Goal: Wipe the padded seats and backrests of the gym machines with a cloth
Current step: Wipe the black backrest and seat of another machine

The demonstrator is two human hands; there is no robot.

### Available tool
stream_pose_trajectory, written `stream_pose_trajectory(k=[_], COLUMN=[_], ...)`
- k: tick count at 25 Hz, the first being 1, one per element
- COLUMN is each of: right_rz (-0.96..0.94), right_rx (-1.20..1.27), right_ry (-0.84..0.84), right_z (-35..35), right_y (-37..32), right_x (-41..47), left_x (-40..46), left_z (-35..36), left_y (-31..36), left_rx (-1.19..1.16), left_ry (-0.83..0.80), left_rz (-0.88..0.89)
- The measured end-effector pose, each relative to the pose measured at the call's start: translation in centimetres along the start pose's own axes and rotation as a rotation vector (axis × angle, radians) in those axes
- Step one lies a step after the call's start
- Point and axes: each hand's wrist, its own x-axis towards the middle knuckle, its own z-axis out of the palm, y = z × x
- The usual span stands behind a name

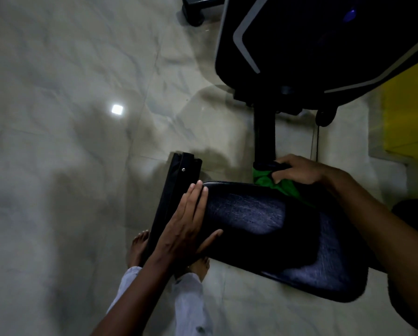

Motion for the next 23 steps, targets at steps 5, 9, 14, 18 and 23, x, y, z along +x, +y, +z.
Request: stream_pose_trajectory(k=[5,9,14,18,23], right_rz=[0.049,0.112,-0.043,-0.163,-0.254], right_rx=[-0.013,-0.159,0.035,0.189,0.220], right_ry=[0.044,0.219,0.468,0.571,0.672], right_z=[-0.9,-2.3,-3.4,-4.9,-8.3], right_y=[2.6,4.1,0.3,-7.2,-16.4], right_x=[-0.3,-4.4,-10.0,-14.8,-20.6], left_x=[2.9,4.4,6.6,8.5,9.5], left_z=[0.1,-2.4,-8.4,-17.4,-27.7], left_y=[-0.5,-0.1,0.8,2.7,4.0], left_rx=[-0.002,-0.091,-0.241,-0.323,-0.330], left_ry=[-0.035,-0.028,-0.005,0.120,0.166], left_rz=[0.049,-0.012,-0.098,-0.142,-0.106])
